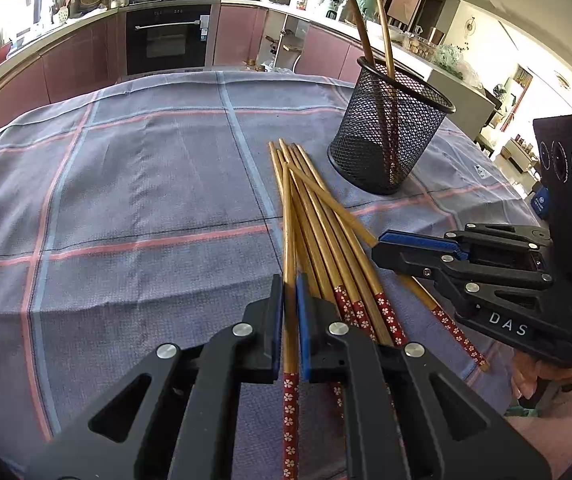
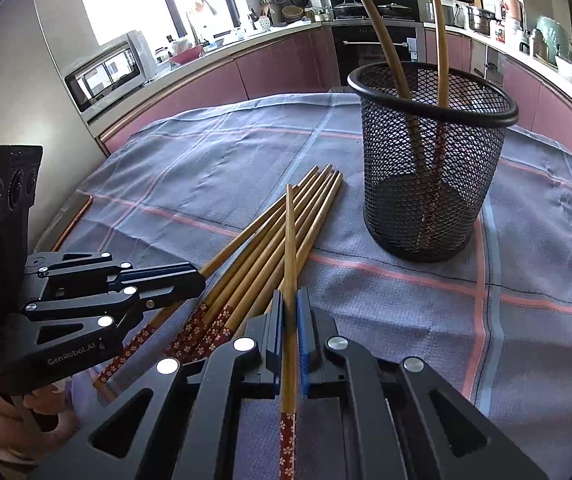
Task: Organize utensils
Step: 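Lift the chopstick with the left gripper into the mesh cup while the right gripper inserts its chopstick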
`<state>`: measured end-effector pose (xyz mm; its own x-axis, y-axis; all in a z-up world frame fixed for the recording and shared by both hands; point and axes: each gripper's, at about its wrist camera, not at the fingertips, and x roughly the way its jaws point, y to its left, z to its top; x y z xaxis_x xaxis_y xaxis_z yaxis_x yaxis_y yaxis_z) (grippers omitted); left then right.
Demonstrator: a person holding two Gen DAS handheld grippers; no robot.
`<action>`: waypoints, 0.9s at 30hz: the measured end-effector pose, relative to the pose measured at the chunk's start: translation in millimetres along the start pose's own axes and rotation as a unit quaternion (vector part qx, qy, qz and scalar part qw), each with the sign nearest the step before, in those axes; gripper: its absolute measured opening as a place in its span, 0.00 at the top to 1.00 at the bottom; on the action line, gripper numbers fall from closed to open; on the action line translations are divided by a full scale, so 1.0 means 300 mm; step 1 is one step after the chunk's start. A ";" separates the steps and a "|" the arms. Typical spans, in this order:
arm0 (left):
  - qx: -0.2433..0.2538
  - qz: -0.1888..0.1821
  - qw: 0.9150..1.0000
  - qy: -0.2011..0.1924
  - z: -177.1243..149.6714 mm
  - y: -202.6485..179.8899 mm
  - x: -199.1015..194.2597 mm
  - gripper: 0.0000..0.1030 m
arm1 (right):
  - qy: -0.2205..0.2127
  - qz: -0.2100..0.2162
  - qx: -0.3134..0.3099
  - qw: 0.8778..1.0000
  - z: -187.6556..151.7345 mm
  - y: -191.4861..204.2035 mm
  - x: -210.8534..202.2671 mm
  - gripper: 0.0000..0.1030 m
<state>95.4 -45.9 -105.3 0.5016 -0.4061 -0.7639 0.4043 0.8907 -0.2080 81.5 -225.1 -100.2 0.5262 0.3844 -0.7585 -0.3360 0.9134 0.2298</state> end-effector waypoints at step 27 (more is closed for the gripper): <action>0.004 -0.065 0.997 -0.048 0.120 -0.018 -0.138 0.93 | -0.095 0.028 0.004 0.995 0.067 -0.068 -0.220 0.94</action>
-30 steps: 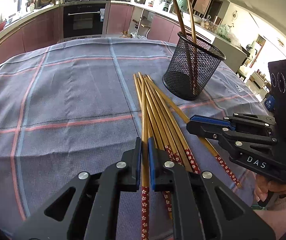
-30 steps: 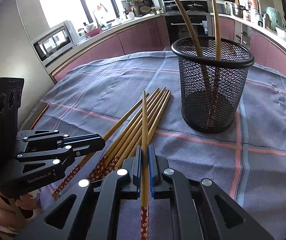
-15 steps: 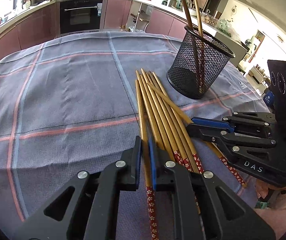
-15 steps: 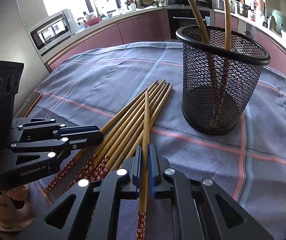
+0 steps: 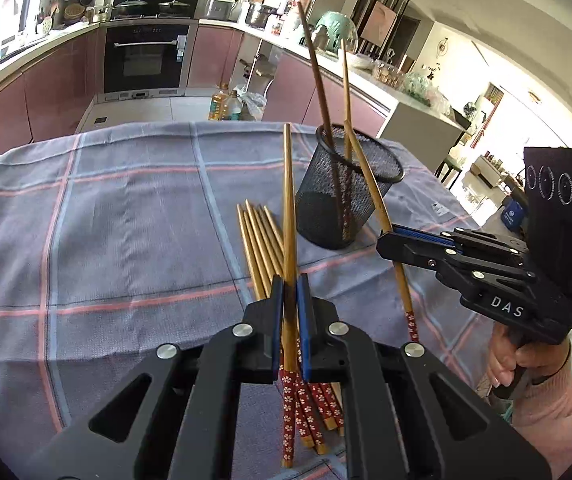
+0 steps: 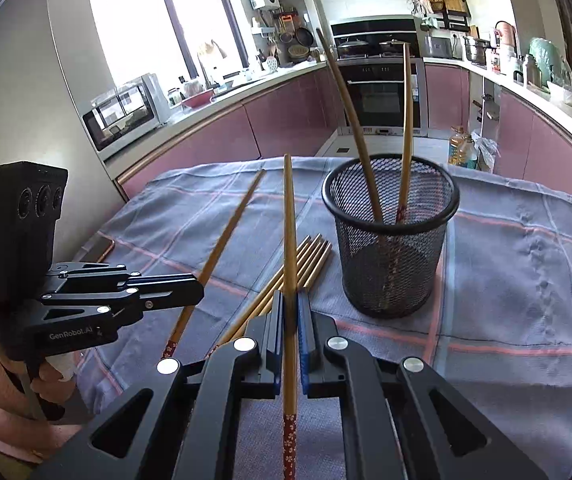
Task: Organize utensils
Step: 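Lift the chopstick with the left gripper into the mesh cup while the right gripper inserts its chopstick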
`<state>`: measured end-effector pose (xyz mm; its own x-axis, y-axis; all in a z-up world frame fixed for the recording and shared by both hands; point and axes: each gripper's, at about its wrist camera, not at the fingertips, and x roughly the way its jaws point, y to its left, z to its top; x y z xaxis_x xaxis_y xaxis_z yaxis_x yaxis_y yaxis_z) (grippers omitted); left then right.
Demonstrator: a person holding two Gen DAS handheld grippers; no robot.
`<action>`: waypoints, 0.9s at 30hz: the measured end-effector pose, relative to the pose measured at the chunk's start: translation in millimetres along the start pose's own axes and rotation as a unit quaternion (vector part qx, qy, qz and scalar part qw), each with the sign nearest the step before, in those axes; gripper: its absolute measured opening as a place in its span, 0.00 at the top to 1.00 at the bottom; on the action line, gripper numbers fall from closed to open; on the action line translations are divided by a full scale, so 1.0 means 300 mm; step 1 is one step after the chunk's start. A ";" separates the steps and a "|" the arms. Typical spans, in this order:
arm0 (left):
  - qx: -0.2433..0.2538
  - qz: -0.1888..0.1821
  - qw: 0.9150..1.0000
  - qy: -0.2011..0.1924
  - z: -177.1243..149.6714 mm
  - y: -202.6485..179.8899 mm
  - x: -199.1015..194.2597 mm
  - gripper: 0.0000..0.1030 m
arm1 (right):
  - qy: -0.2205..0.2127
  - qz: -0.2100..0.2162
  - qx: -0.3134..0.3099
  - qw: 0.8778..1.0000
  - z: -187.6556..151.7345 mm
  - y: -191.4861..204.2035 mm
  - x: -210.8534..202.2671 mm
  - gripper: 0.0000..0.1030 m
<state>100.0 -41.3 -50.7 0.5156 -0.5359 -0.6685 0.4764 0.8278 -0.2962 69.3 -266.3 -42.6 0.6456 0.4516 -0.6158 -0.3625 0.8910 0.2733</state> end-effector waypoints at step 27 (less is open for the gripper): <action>0.026 -0.053 0.988 -0.145 0.331 -0.169 -0.182 0.93 | -0.163 -0.009 -0.016 0.987 0.286 -0.058 -0.249 0.94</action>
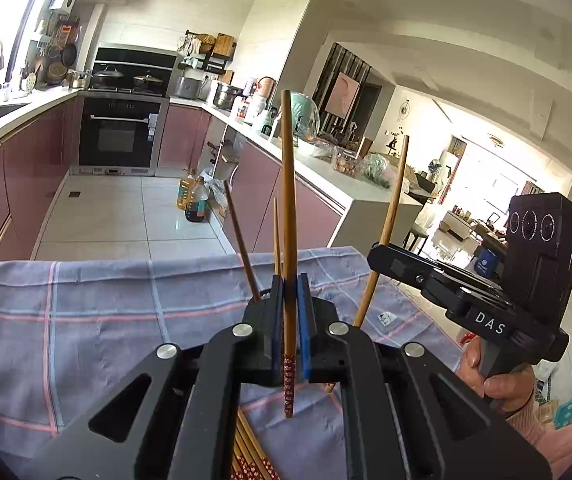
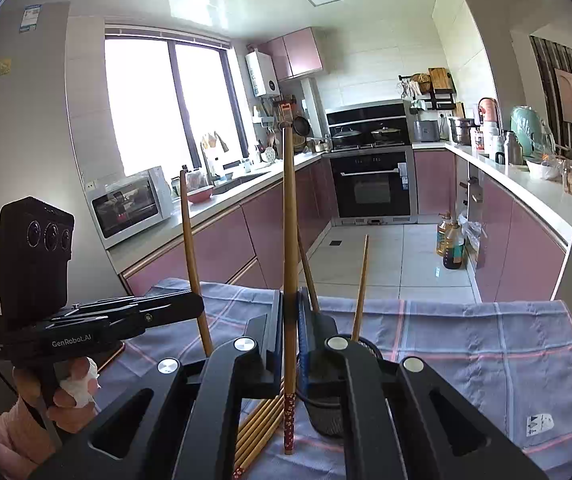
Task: Organize utensils
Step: 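Lift the chopstick with the left gripper into the mesh cup while the right gripper inserts its chopstick, then open the left gripper and withdraw while the right gripper releases its chopstick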
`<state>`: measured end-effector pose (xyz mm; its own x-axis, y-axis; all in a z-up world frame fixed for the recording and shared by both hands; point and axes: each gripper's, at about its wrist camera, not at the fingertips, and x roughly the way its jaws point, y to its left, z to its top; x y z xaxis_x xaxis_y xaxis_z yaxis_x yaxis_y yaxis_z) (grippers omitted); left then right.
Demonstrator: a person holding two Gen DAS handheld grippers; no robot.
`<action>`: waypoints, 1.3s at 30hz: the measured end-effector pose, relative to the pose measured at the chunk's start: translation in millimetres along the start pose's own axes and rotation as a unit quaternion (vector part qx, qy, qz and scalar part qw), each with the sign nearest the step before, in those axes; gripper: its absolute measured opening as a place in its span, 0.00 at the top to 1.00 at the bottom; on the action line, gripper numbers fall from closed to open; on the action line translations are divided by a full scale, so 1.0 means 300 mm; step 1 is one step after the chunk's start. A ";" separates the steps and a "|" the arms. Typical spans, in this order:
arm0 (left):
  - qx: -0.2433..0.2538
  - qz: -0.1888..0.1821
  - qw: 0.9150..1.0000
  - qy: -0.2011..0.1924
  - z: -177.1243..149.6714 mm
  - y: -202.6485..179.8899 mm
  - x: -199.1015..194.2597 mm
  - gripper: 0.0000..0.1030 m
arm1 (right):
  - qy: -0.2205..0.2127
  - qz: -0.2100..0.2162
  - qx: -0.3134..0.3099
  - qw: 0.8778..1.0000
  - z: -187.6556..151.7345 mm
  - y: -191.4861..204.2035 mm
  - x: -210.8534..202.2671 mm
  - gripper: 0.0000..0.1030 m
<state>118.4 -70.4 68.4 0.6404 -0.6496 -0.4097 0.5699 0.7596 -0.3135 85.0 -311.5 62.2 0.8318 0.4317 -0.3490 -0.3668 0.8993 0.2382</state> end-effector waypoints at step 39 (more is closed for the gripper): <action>0.030 0.052 0.994 0.091 -0.073 0.003 0.349 0.90 | 0.111 -0.058 0.027 0.992 -0.095 -0.108 0.311 0.91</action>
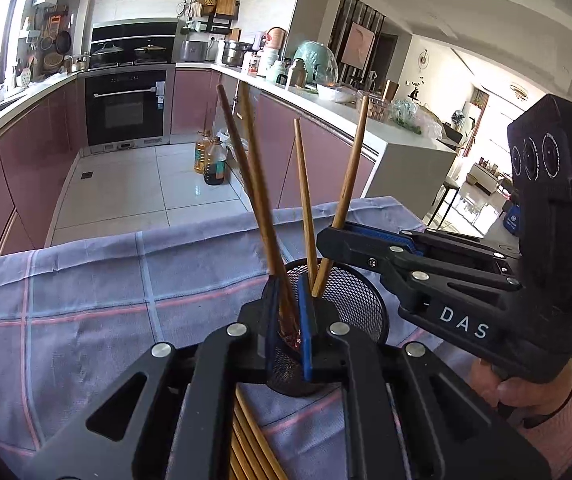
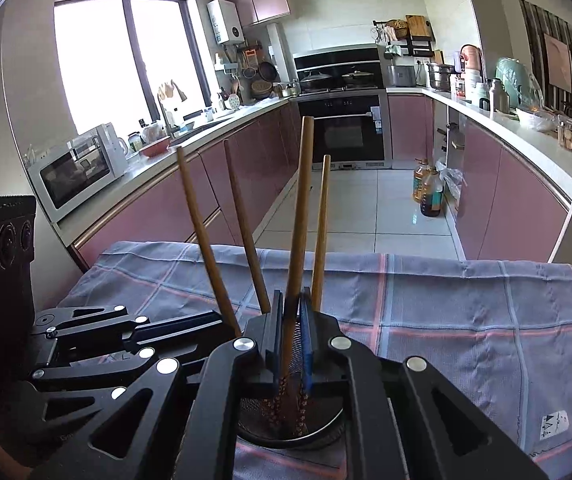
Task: Organize utensils
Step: 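Open the left gripper and withdraw while the right gripper releases its chopstick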
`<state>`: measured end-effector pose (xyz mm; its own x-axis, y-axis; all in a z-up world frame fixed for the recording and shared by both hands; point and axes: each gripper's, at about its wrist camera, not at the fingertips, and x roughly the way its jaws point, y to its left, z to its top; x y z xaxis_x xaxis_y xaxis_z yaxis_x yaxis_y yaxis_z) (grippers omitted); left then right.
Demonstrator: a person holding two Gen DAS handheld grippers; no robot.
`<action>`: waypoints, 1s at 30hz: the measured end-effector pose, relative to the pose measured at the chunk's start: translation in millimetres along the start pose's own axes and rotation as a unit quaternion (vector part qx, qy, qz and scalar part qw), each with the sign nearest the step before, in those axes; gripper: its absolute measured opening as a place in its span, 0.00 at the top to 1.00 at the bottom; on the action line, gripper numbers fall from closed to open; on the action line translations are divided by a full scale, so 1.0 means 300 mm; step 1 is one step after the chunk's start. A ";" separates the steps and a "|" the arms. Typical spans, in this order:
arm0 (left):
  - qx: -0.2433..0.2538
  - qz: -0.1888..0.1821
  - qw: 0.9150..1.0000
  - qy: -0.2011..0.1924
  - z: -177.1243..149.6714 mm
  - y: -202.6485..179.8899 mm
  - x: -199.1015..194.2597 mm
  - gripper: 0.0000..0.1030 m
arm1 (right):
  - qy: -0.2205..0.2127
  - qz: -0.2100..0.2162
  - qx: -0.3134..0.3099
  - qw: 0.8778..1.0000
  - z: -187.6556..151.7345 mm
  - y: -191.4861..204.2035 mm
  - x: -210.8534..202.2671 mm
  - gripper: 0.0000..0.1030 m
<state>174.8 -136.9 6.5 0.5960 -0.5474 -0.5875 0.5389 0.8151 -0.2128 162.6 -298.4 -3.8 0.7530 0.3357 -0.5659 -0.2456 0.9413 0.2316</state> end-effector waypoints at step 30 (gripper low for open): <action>-0.043 0.052 0.998 0.011 -0.313 0.178 -0.218 0.67 | 0.025 0.046 -0.055 0.997 -0.243 0.173 -0.131 0.72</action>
<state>108.8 -39.7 -39.8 0.6322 -0.4564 -0.6261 0.4212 0.8807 -0.2167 75.6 -260.1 -27.1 0.6933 0.4200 -0.5856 -0.3800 0.9035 0.1981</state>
